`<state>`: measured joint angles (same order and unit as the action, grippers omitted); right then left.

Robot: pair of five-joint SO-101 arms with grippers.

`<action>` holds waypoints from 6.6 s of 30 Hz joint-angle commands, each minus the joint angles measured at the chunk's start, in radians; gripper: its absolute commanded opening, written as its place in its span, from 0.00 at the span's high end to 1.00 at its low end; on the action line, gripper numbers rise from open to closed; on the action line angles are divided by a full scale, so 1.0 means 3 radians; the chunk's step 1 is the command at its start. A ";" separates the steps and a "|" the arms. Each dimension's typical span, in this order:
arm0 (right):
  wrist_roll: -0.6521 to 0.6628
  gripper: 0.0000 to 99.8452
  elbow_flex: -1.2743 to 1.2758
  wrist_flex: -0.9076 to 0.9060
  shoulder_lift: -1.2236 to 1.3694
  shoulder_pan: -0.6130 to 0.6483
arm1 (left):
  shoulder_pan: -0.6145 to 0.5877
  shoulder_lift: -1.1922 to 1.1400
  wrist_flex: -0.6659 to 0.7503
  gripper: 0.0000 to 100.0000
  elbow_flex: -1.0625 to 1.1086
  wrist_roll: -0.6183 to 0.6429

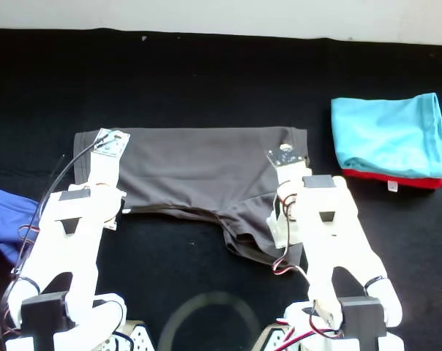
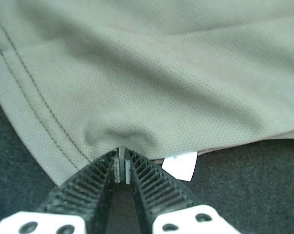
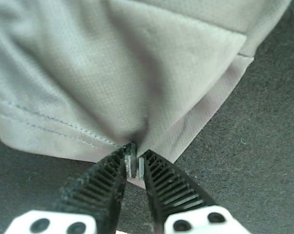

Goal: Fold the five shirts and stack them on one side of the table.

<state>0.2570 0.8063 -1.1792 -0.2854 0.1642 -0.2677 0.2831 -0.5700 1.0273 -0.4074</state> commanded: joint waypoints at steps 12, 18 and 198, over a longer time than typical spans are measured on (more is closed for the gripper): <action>0.0041 0.99 -0.0908 -0.0765 -0.0130 -0.0483 | 0.0064 0.0043 0.0041 0.99 -0.0003 0.0015; 0.0251 0.99 -0.0939 -0.0908 -0.0130 -0.0488 | 0.0074 0.0632 -0.0384 0.99 -0.0043 0.0026; 0.0486 0.79 -0.7536 -0.1921 0.4283 0.0279 | 0.0130 -0.0197 -0.0072 0.99 -0.0401 0.0389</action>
<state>0.5071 -1.3111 -1.7392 1.0142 0.2746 -0.2401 0.2232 -0.6038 0.9398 -0.3000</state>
